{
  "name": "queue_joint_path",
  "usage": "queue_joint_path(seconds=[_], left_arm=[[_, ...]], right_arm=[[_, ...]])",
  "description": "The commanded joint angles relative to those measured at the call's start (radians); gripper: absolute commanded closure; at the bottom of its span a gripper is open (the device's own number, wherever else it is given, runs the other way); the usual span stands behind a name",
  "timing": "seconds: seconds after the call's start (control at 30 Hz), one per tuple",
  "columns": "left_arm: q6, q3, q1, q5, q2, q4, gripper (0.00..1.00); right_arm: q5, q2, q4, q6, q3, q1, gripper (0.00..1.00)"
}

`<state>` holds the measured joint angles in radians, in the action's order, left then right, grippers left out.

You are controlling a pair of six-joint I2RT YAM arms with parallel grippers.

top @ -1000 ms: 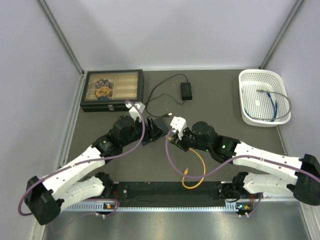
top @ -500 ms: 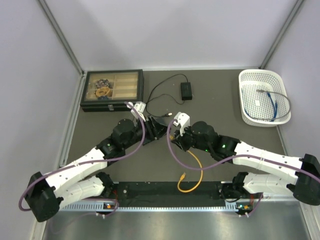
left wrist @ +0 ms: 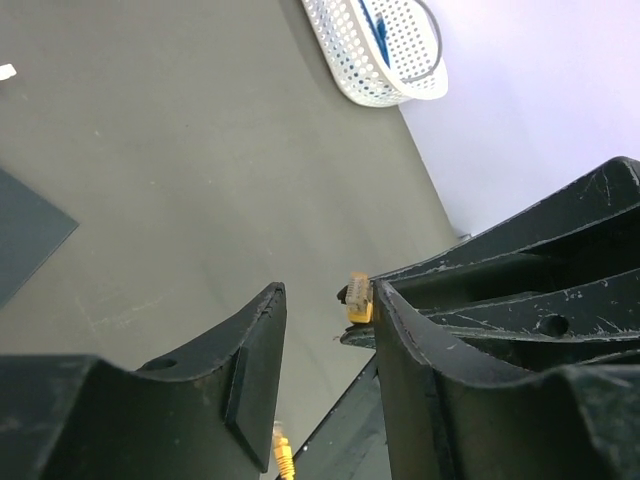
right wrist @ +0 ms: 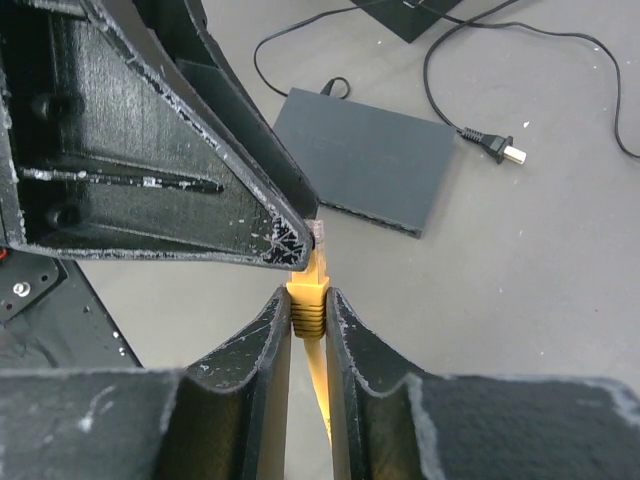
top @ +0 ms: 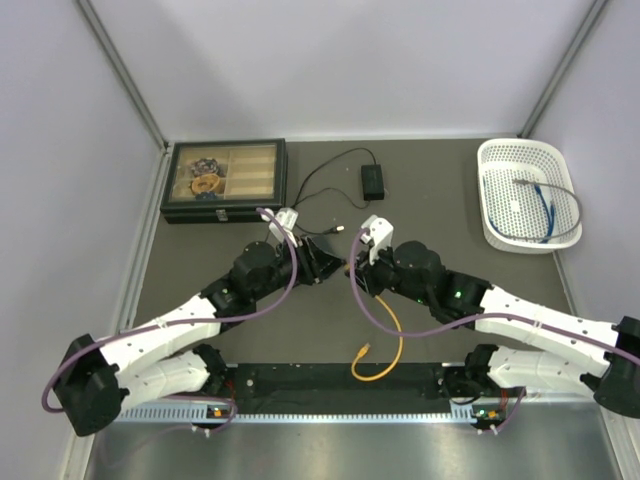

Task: Insert the plug into the switch port
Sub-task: Pick up the connector from the center of the board.

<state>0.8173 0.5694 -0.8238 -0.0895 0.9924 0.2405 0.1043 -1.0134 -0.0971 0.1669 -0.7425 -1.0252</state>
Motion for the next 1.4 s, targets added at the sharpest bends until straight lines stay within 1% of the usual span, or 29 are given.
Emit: queue_joint_path(seconds=[0.0,0.07,0.17,0.2,0.27,0.3,0.33,0.37,0.4,0.43,0.47,0.5,0.53,0.57,0.6,0.63,0.7,0.73,0.8,0.87,1.03,1.2,1.37], left_arm=[[0.020,-0.003,-0.011,-0.012,0.017,0.091,0.56],[0.023,0.000,-0.012,-0.015,0.022,0.109,0.57],[0.023,0.004,-0.015,-0.010,0.026,0.121,0.64],[0.023,0.004,-0.015,-0.009,0.026,0.123,0.69],[0.023,0.007,-0.015,-0.009,0.029,0.125,0.76],[0.023,0.007,-0.015,-0.007,0.028,0.123,0.87],[0.020,0.006,-0.015,-0.004,0.028,0.120,0.92],[0.022,0.006,-0.015,-0.004,0.028,0.118,0.99],[0.023,0.004,-0.017,-0.001,0.026,0.114,1.00],[0.026,0.003,-0.017,0.002,0.025,0.111,1.00],[0.035,0.003,-0.017,0.005,0.023,0.112,1.00],[0.042,-0.002,-0.017,0.008,0.019,0.114,1.00],[0.051,-0.006,-0.017,0.022,0.015,0.112,1.00],[0.077,-0.009,-0.017,0.031,0.012,0.112,1.00],[0.092,-0.020,-0.018,0.042,0.006,0.111,1.00],[0.111,-0.023,-0.020,0.054,0.002,0.106,1.00],[0.163,-0.037,-0.023,0.077,-0.004,0.111,1.00],[0.180,-0.043,-0.023,0.080,-0.008,0.111,1.00],[0.230,-0.060,-0.024,0.125,-0.015,0.109,1.00],[0.282,-0.069,-0.023,0.152,-0.021,0.105,1.00],[0.379,-0.094,-0.024,0.162,-0.021,0.114,1.00],[0.411,-0.100,-0.026,0.146,-0.001,0.141,1.00],[0.436,-0.109,-0.028,0.145,-0.005,0.161,1.00]], right_arm=[[0.011,0.022,0.063,0.025,-0.012,0.002,1.00],[0.002,0.019,0.068,0.028,-0.012,0.002,1.00],[0.002,0.018,0.079,0.034,-0.008,0.002,1.00],[0.002,0.018,0.080,0.036,-0.005,0.004,1.00],[0.002,0.019,0.088,0.042,0.000,0.004,1.00],[0.003,0.019,0.089,0.046,0.002,0.004,1.00],[0.002,0.021,0.089,0.046,0.006,0.004,1.00],[0.000,0.022,0.117,0.045,0.012,0.004,1.00],[0.005,0.022,0.143,0.045,0.029,0.004,1.00],[0.006,0.033,0.163,0.043,0.043,0.004,1.00],[0.009,0.039,0.184,0.042,0.058,0.004,0.91],[0.017,0.047,0.244,0.037,0.095,0.004,0.87],[0.026,0.064,0.269,0.036,0.116,0.002,0.83],[0.032,0.073,0.301,0.028,0.135,0.002,0.73],[0.044,0.078,0.325,0.013,0.170,0.002,0.68],[0.052,0.091,0.383,0.003,0.187,0.002,0.64],[0.045,0.101,0.436,-0.041,0.235,0.004,0.57],[0.038,0.107,0.486,-0.053,0.248,0.004,0.51],[0.020,0.111,0.531,-0.091,0.284,0.002,0.46],[0.012,0.114,0.577,-0.116,0.311,0.002,0.45],[-0.014,0.127,0.698,-0.159,0.367,0.002,0.48],[-0.038,0.102,0.758,-0.162,0.367,0.002,0.49],[-0.049,0.064,0.770,-0.191,0.348,0.002,0.51]])
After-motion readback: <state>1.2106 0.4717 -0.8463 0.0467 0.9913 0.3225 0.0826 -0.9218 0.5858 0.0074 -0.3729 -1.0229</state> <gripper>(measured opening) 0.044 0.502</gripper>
